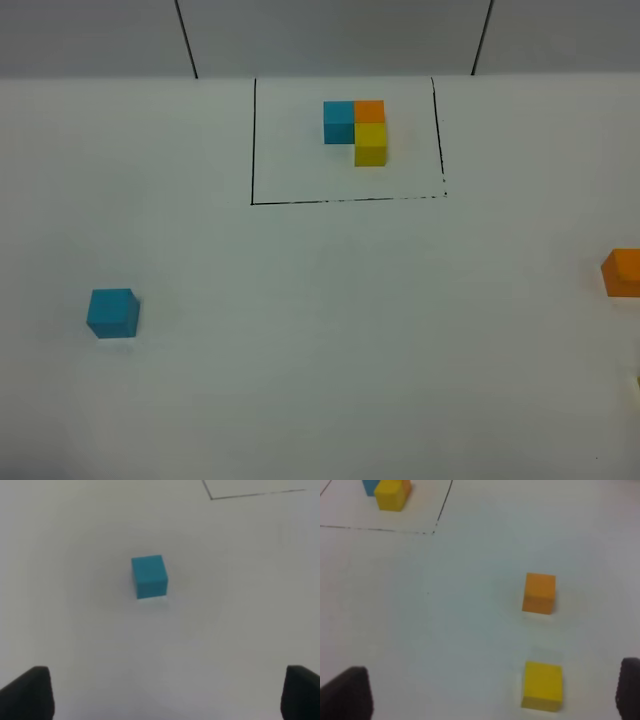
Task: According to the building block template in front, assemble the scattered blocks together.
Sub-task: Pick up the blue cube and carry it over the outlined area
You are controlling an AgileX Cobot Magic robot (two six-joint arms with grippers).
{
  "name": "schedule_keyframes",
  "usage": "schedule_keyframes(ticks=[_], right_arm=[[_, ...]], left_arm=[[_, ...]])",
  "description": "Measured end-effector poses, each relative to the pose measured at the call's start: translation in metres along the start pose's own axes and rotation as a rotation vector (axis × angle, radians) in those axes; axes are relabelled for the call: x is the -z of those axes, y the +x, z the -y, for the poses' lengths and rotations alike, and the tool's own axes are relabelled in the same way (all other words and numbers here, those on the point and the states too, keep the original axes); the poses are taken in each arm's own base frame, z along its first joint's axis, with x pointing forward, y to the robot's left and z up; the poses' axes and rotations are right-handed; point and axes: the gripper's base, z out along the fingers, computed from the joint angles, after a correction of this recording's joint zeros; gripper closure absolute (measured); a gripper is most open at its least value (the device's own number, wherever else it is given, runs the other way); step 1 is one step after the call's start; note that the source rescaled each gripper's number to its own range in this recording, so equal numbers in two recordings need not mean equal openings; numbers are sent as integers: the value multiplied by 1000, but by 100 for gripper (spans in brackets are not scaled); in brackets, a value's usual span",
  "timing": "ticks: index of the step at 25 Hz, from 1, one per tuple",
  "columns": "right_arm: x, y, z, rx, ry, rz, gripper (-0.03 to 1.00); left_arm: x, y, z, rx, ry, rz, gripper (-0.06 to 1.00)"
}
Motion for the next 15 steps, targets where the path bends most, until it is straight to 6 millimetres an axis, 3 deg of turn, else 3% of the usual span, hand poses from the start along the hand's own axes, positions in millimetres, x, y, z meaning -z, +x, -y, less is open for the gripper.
schedule_keyframes(ticks=[7,12,15], right_arm=[[0,0,0,0,0,0,-2],[0,0,0,-3,-5,0,0],[0,0,0,-3,-5,0,1]], left_arm=[[-39,-55,-16,93,-111,-219,-4],[-89,-103,-23,112,-114,-442,-4],[-127,-122,-27,123,-111,-568,-4]])
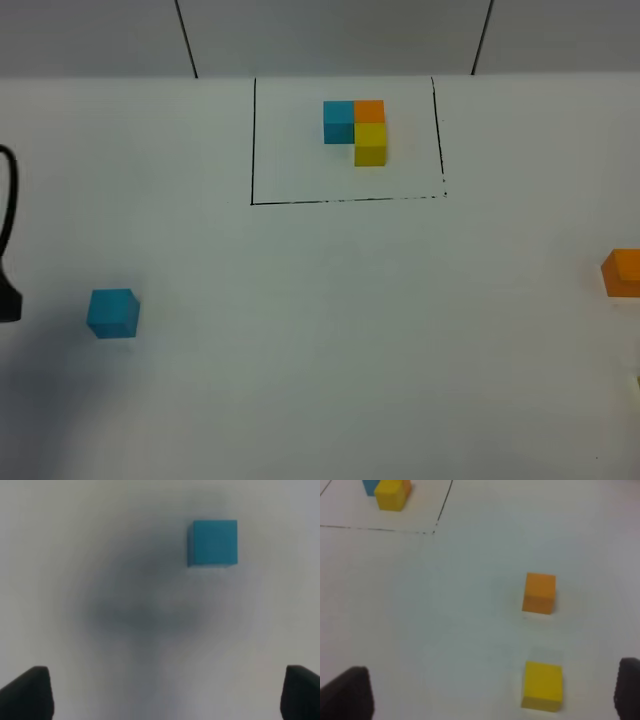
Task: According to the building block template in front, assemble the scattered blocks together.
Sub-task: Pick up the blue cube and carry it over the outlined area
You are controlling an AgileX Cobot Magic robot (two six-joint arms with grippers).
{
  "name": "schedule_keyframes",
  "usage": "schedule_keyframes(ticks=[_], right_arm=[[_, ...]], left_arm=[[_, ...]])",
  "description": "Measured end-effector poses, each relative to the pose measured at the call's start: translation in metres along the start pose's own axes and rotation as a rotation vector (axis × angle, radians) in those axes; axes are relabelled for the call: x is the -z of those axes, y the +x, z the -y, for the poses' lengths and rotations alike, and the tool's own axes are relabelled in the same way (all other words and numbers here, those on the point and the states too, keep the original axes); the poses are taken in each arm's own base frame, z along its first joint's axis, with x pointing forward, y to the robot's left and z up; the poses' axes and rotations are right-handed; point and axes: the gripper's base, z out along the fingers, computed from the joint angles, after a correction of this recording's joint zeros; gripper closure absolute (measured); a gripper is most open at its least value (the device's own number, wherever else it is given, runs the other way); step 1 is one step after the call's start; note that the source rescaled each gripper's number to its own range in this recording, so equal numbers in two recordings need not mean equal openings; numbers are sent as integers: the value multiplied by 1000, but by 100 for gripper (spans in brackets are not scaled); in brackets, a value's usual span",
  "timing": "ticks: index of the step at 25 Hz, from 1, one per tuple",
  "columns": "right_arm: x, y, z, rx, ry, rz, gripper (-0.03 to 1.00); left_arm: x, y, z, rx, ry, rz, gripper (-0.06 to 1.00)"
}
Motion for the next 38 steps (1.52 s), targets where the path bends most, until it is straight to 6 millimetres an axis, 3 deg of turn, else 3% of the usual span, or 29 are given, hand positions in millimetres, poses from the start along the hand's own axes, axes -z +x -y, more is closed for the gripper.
schedule_keyframes(ticks=[4,8,12,17,26,33,38], right_arm=[[0,0,0,0,0,0,3],[0,0,0,3,5,1,4],[0,0,0,0,0,1,6],[0,0,0,0,0,1,7],[0,0,0,0,0,1,10],[0,0,0,0,0,1,12],[0,0,0,0,0,1,13]], left_arm=[[-44,-30,3,6,-3,-196,-4],[-84,-40,12,-41,-24,-302,-4],[-108,-49,32,-85,-22,-315,-4],[-130,-56,51,-76,-25,-320,-3],[-160,-61,56,-15,-43,-310,-1],[-178,-61,56,-22,-57,-321,8],[-189,-61,57,0,-59,-318,24]])
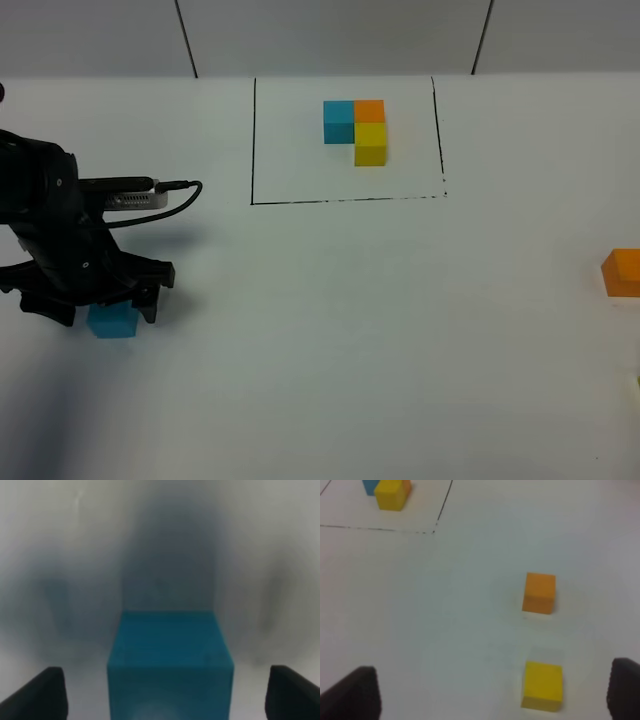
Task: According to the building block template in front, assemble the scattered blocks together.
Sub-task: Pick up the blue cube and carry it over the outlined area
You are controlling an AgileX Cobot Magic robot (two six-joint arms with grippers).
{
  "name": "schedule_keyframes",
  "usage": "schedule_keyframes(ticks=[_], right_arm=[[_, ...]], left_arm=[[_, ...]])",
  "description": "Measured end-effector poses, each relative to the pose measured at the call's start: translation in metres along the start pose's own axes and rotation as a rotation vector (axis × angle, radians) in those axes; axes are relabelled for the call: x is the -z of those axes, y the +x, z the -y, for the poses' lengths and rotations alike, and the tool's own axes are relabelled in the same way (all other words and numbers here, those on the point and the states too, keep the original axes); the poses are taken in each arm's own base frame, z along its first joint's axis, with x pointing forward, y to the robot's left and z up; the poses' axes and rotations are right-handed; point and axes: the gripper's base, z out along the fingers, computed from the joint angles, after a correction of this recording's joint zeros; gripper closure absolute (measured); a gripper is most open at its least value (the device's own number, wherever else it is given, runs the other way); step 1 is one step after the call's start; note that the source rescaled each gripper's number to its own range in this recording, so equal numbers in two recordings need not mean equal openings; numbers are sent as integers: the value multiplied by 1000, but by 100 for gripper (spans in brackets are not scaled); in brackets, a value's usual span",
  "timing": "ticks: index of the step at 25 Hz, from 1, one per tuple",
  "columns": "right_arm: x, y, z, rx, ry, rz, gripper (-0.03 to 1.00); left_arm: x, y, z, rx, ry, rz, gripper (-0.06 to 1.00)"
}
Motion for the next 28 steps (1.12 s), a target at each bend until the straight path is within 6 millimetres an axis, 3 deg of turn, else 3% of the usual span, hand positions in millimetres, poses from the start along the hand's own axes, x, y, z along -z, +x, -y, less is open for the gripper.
schedule_keyframes(ticks=[9,13,17,21,28], right_arm=[[0,0,0,0,0,0,16],[0,0,0,3,5,0,17],[0,0,0,0,0,0,20],[0,0,0,0,0,0,22],[0,0,0,0,0,0,23]], left_arm=[[-14,-1,1,49,-8,-32,66],[-18,-1,2,57,-6,-46,94],[-9,-10,6,46,0,-37,94],[17,-27,26,-145,4,-14,94],[72,-46,94,-770,-9,113,94]])
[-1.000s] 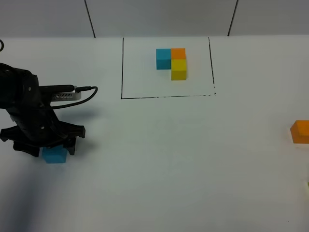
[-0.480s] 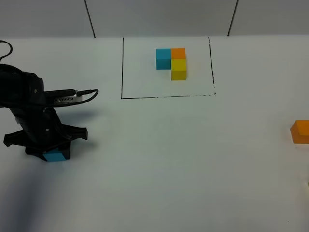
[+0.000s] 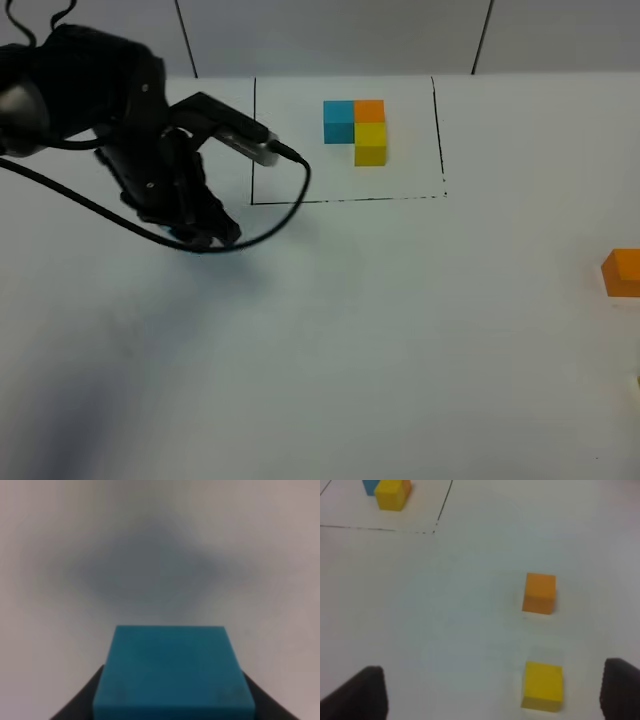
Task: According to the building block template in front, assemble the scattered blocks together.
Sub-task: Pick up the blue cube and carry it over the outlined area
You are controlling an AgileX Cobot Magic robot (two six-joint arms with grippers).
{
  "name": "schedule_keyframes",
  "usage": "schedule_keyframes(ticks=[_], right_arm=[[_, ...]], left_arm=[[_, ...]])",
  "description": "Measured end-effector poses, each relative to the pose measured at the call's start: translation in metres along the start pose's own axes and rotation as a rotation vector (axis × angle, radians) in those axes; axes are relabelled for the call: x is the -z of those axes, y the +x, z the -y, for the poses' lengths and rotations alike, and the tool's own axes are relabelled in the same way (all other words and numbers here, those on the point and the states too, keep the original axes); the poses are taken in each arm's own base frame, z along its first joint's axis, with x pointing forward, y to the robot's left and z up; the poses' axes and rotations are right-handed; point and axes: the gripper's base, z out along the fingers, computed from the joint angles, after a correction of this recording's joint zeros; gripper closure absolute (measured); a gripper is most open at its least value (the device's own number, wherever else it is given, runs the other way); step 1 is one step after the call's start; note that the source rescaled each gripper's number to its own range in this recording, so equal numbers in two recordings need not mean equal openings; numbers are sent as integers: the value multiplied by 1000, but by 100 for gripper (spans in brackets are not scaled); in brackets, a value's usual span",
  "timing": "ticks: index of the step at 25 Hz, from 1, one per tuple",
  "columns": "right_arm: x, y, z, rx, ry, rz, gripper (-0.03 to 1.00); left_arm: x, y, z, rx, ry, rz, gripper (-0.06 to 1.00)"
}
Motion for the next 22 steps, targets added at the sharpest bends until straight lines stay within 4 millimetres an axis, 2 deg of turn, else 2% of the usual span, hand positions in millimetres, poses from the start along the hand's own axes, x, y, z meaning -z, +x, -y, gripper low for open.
schedule_keyframes(ticks=[3,8,17,22], right_arm=[[0,0,0,0,0,0,24],[0,0,0,0,0,0,24],[-4,-2,0,0,1,-33,24],[-6,-3,0,-2,-1,-43,24]], left_arm=[[1,-26,18,-219,7,-7,94],[-21,-60,37,-451,48,-96,94],[-44,-123,68,-681,10,-31,94],[-57,-141,84,-780,-8,8,94]])
